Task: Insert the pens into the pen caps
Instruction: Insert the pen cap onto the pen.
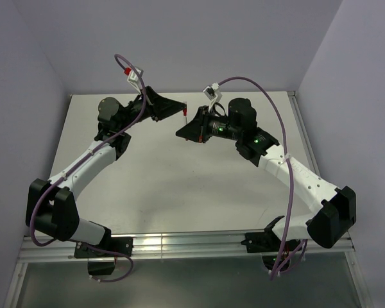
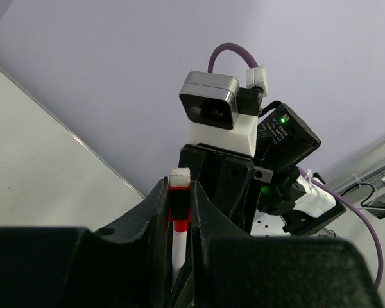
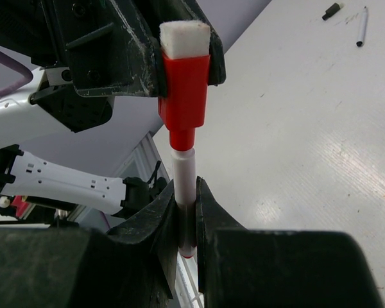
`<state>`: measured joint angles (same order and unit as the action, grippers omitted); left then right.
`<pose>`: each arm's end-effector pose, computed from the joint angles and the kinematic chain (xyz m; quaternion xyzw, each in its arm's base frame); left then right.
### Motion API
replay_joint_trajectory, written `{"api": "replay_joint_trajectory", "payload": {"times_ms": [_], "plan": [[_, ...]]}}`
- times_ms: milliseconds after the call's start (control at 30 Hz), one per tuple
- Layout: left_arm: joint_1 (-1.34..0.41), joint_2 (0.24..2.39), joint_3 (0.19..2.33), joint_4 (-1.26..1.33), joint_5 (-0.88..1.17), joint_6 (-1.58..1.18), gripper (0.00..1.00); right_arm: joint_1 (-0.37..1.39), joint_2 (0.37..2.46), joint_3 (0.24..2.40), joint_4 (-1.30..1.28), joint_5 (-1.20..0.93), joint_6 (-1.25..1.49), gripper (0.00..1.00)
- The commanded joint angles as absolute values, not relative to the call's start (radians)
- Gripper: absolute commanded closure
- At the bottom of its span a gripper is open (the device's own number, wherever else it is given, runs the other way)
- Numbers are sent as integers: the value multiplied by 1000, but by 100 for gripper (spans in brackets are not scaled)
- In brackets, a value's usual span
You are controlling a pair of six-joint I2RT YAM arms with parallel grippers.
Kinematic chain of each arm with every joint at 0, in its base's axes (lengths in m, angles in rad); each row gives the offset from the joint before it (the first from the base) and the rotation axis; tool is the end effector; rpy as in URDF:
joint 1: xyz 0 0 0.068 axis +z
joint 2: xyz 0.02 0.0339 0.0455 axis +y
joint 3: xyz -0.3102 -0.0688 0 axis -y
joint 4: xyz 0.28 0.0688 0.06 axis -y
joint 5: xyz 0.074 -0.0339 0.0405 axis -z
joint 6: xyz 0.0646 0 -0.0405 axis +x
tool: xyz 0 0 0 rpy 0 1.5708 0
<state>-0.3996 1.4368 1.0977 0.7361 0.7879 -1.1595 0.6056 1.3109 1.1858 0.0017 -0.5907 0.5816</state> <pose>0.3256 -0.1872 0.4306 0.1072 0.5934 -0.6917 0.3974 0.2691 0.2301 0.4222 -0.2013 0.7146 0.5351 0.4031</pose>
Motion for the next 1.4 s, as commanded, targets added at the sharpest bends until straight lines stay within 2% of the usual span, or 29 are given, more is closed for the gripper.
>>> {"api": "replay_joint_trajectory", "payload": {"times_ms": [0, 1367], "plan": [[-420, 1397, 1123, 727, 821, -1126, 100, 594, 1262, 1230, 54, -565, 568, 100], [-502, 1336, 1060, 598, 802, -1034, 100, 565, 1236, 1229, 46, -511, 558, 100]]}}
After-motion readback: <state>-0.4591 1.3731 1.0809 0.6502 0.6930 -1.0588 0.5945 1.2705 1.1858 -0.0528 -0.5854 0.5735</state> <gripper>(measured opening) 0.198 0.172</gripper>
